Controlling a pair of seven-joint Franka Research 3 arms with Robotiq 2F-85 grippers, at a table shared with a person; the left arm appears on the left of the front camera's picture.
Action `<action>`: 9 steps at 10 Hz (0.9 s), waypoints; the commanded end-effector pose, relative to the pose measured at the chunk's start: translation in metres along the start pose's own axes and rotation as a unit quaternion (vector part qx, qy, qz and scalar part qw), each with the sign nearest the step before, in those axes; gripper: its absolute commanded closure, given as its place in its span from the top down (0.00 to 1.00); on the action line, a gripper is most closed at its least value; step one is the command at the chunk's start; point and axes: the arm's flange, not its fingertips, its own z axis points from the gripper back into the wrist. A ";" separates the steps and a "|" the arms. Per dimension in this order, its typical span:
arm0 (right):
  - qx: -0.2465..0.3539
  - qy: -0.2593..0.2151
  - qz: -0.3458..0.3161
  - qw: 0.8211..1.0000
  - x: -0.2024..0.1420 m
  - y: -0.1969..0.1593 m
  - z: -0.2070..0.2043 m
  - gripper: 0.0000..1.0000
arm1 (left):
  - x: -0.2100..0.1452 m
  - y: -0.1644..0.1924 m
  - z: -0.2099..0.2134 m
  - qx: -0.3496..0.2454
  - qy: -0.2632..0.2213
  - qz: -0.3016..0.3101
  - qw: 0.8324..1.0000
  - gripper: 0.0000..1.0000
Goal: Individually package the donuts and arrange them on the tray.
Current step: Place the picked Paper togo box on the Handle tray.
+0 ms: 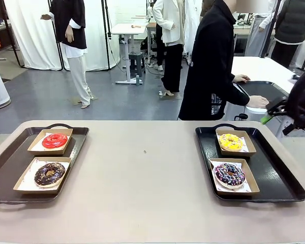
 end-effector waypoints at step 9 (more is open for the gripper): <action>0.439 0.012 -0.024 0.898 -0.031 -0.158 0.043 1.00 | -0.002 -0.001 0.001 -0.007 -0.001 -0.002 1.000 1.00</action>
